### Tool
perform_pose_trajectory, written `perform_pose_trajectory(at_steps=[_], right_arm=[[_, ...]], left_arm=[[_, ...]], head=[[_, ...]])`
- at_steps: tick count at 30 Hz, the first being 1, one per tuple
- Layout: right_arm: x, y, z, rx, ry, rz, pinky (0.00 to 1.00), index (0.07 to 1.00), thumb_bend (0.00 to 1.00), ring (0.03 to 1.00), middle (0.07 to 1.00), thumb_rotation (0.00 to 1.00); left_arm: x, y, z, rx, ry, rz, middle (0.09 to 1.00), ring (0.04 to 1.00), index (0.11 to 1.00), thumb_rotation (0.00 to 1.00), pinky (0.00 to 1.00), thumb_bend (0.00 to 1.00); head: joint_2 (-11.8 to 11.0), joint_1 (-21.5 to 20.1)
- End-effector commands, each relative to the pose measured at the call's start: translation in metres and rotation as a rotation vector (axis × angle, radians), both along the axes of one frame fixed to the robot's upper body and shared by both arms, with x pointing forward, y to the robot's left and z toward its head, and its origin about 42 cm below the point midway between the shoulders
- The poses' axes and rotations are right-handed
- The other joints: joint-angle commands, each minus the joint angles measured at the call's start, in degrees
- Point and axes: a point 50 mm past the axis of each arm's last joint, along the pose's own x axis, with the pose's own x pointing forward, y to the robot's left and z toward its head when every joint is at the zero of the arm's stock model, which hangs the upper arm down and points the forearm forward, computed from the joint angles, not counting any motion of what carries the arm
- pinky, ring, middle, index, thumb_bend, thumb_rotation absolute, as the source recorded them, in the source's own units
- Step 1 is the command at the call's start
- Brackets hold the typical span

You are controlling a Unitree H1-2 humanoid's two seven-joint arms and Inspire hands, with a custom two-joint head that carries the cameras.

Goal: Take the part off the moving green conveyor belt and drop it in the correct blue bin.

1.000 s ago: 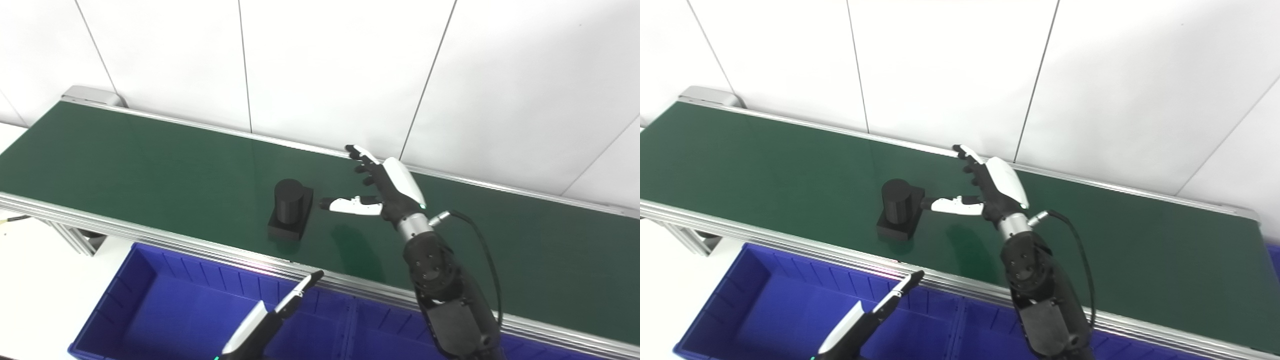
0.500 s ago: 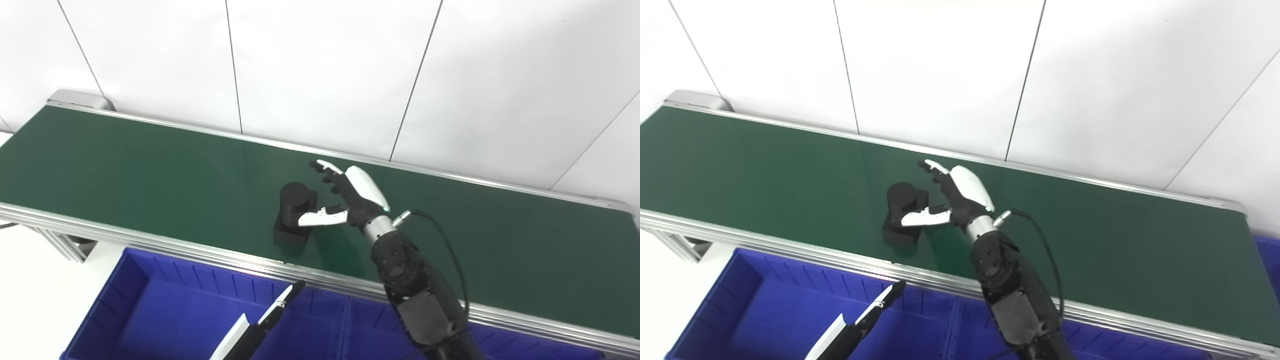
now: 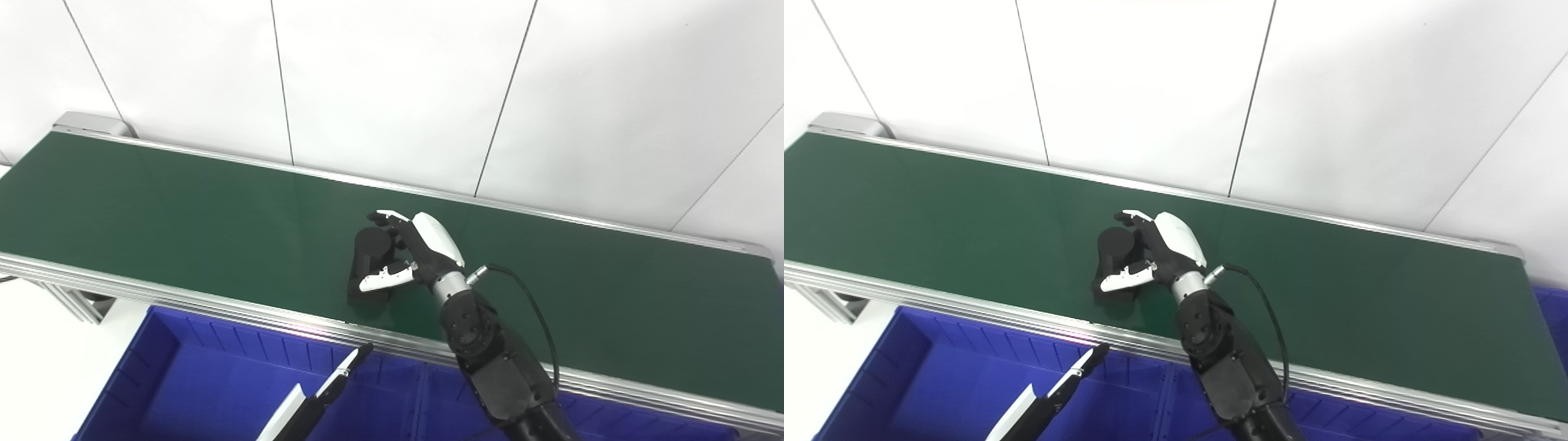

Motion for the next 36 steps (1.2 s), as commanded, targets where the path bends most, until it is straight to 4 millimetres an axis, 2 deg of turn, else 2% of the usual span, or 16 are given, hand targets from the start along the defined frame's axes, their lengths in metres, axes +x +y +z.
perform_pose_trajectory(at_steps=[1,2,3,4,6,8,12,26,29,30,33,36], right_arm=[[0.007,0.017,0.023,0.055,-0.094,0.054,0.49,0.763,0.82,0.584,0.712,0.14],[0.007,0.017,0.021,0.056,-0.096,0.052,0.45,0.739,0.80,0.537,0.669,0.09],[0.007,0.017,0.019,0.059,-0.096,0.053,0.43,0.708,0.69,0.511,0.581,0.05],[0.007,0.017,0.018,0.060,-0.096,0.053,0.42,0.678,0.63,0.492,0.536,0.02],[0.006,0.017,0.015,0.047,-0.096,0.054,0.42,0.610,0.55,0.439,0.497,0.00],[0.005,0.016,0.013,0.029,-0.105,0.055,0.43,0.567,0.52,0.408,0.492,0.00],[0.001,0.015,0.010,0.018,-0.133,0.042,0.42,0.534,0.51,0.402,0.499,0.00],[-0.005,0.010,0.011,0.037,-0.226,-0.020,0.33,0.536,0.51,0.380,0.518,0.00],[-0.006,0.009,0.017,0.061,-0.244,-0.029,0.32,0.536,0.51,0.380,0.520,0.00],[-0.006,0.008,0.018,0.067,-0.247,-0.032,0.31,0.522,0.51,0.422,0.490,0.00],[-0.010,0.003,0.031,0.117,-0.286,-0.061,0.25,0.531,0.51,0.445,0.431,0.00],[-0.016,-0.006,0.046,0.155,-0.326,-0.090,0.25,0.533,0.51,0.446,0.426,0.00]], left_arm=[[0.000,-0.003,0.011,-0.021,-0.057,-0.002,1.000,1.000,1.000,0.72,1.00,1.00],[0.000,-0.003,0.012,-0.019,-0.059,-0.001,1.000,1.000,1.000,0.72,1.00,1.00],[0.000,-0.003,0.012,-0.021,-0.061,-0.001,1.000,1.000,1.000,0.73,1.00,1.00],[0.000,-0.004,0.013,-0.023,-0.062,-0.001,1.000,1.000,1.000,0.73,1.00,1.00],[0.000,-0.003,0.014,-0.021,-0.064,-0.004,1.000,1.000,1.000,0.73,1.00,1.00],[0.000,-0.003,0.014,-0.024,-0.061,-0.004,1.000,1.000,1.000,0.73,1.00,1.00],[0.000,-0.002,0.014,-0.020,-0.062,0.004,1.000,1.000,1.000,0.74,1.00,1.00],[0.003,0.003,0.014,-0.009,-0.053,0.003,1.000,1.000,1.000,0.74,1.00,1.00],[0.003,0.004,0.014,-0.001,-0.057,0.003,1.000,1.000,1.000,0.75,1.00,1.00],[0.003,0.004,0.014,-0.001,-0.058,0.003,1.000,1.000,1.000,0.75,1.00,1.00],[0.004,0.006,0.013,-0.008,-0.053,0.000,1.000,1.000,1.000,0.75,1.00,1.00],[0.004,0.008,0.013,-0.007,-0.050,-0.001,1.000,1.000,1.000,0.74,1.00,1.00]], head=[[0.29,-0.10],[0.29,-0.10],[0.58,-0.10],[0.58,-0.10],[0.70,-0.13],[0.82,-0.12],[0.97,-0.11],[1.17,-0.15],[1.19,-0.20],[1.19,-0.20],[1.53,-0.63],[1.90,-0.89]])
